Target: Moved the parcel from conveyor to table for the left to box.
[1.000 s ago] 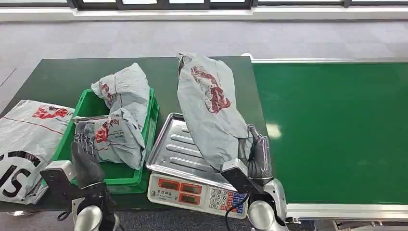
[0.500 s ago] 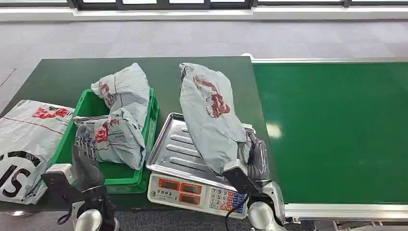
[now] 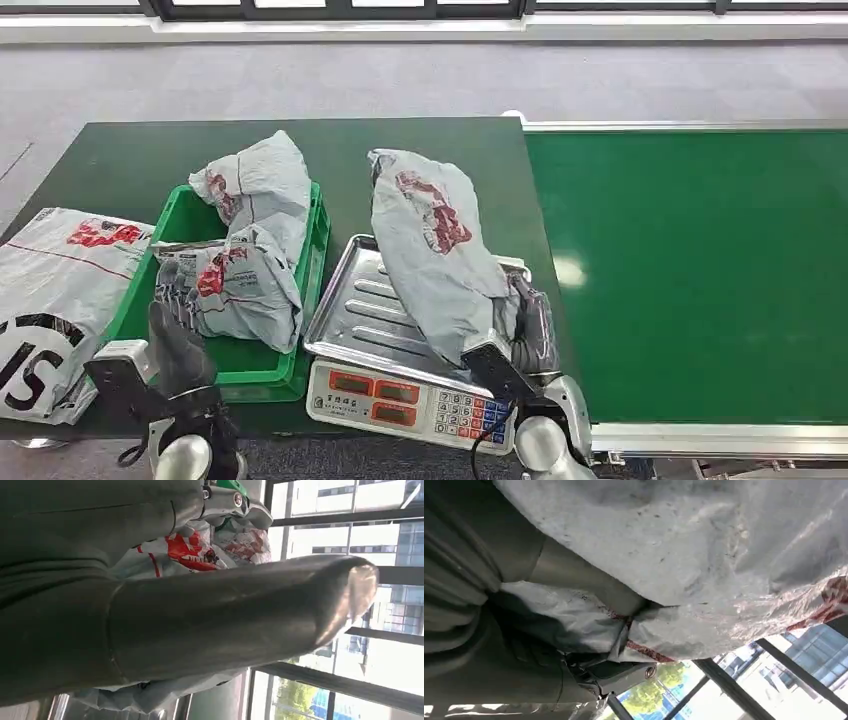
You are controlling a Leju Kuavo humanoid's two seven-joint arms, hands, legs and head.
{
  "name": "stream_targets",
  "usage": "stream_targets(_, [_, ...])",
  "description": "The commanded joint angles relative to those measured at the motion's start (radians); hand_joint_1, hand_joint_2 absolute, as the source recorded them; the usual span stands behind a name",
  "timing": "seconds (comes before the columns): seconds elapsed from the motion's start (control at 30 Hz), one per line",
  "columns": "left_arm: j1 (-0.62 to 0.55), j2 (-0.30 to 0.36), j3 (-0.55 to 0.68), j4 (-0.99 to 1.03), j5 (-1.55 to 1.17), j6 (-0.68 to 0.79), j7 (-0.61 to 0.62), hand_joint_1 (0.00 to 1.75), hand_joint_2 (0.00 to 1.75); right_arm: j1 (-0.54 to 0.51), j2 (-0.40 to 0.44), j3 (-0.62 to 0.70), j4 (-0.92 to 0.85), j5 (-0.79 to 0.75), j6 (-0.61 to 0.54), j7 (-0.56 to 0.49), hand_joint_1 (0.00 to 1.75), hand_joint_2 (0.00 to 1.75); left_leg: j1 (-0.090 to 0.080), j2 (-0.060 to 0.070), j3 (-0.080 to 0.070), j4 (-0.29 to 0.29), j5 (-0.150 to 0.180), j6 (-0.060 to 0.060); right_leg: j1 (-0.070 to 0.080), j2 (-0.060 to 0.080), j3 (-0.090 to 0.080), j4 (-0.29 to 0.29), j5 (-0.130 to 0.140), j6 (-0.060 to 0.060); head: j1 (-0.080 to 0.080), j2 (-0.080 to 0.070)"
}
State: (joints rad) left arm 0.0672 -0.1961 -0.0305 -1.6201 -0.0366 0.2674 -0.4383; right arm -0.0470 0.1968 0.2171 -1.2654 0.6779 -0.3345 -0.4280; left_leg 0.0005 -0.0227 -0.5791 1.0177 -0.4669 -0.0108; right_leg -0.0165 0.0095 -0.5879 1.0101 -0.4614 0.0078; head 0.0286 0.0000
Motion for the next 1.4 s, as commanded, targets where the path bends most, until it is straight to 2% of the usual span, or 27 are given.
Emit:
stream_targets(0.03, [-0.014,-0.001,-0.009,0.036,-0.011,-0.025,0.009,0.0,0.0,-0.071,0.013,-0.032,0.102,0.036,0.051,0.004,1.75,1.75,0.0,0.002,0.001,-0.001,0.0,0.0,0.001,0.0,0.001,-0.001,0.001,-0.001,0.0,0.0])
stream_targets(0.3, [-0.066,-0.005,-0.038,0.081,-0.014,-0.038,0.02,0.0,0.0,-0.242,0.057,0.051,0.394,0.093,0.094,0.003,1.75,1.75,0.001,0.006,0.001,-0.003,0.002,-0.001,0.002,0.002,0.001,-0.004,0.004,-0.002,0.0,0.0])
stream_targets(0.4, [-0.083,-0.005,-0.051,0.105,-0.014,-0.039,0.023,0.0,0.0,-0.305,0.079,0.092,0.514,0.121,0.068,-0.004,1.75,1.75,0.001,0.006,0.002,-0.001,0.001,-0.001,0.001,0.003,0.001,-0.002,0.002,-0.001,0.0,0.0])
stream_targets(0.57, [-0.081,0.001,-0.055,0.115,-0.01,-0.037,0.02,0.0,0.0,-0.335,0.097,0.12,0.569,0.128,0.073,0.005,1.75,1.75,0.001,0.002,0.002,-0.001,0.001,-0.001,0.001,0.0,0.001,-0.001,0.001,-0.001,0.0,0.0])
stream_targets(0.6, [-0.079,0.004,-0.054,0.113,-0.008,-0.035,0.018,0.0,0.0,-0.338,0.095,0.116,0.575,0.121,0.069,0.012,0.51,1.75,0.001,0.003,0.002,-0.001,0.001,-0.001,0.001,0.001,0.001,-0.001,0.002,-0.001,0.0,0.0])
stream_targets(0.63, [-0.077,0.005,-0.051,0.112,-0.006,-0.033,0.017,0.0,0.0,-0.337,0.092,0.111,0.573,0.122,0.047,0.021,0.0,1.75,0.001,0.003,0.001,-0.002,0.002,-0.001,0.002,0.0,0.001,-0.002,0.002,-0.002,0.0,0.0])
stream_targets(0.77, [-0.069,0.006,-0.037,0.101,0.001,-0.027,0.01,0.0,0.0,-0.319,0.067,0.108,0.516,0.115,0.028,0.035,0.0,1.75,0.001,0.007,0.001,-0.001,0.001,-0.002,0.002,0.006,-0.001,-0.001,0.003,-0.002,0.0,0.0])
stream_targets(0.9, [-0.069,0.007,-0.037,0.1,0.001,-0.027,0.01,0.0,0.0,-0.32,0.065,0.108,0.515,0.115,0.029,0.035,0.0,1.75,0.002,0.006,0.0,-0.001,0.002,-0.002,0.002,0.004,-0.002,-0.001,0.004,-0.003,0.0,0.0])
stream_targets(1.0, [-0.062,0.004,-0.033,0.09,0.0,-0.02,0.009,0.0,0.0,-0.281,0.049,0.109,0.421,0.098,0.042,0.05,0.0,1.75,0.002,0.005,0.001,-0.001,0.002,-0.003,0.002,0.004,-0.002,-0.001,0.004,-0.003,0.0,0.0])
stream_targets(1.4, [-0.043,0.003,-0.027,0.025,-0.03,-0.014,0.031,0.0,0.0,-0.133,-0.007,0.154,0.08,0.059,0.161,0.232,0.0,1.75,0.002,0.003,0.0,-0.001,0.001,-0.003,0.002,0.003,-0.001,-0.001,0.003,-0.003,0.0,0.0])
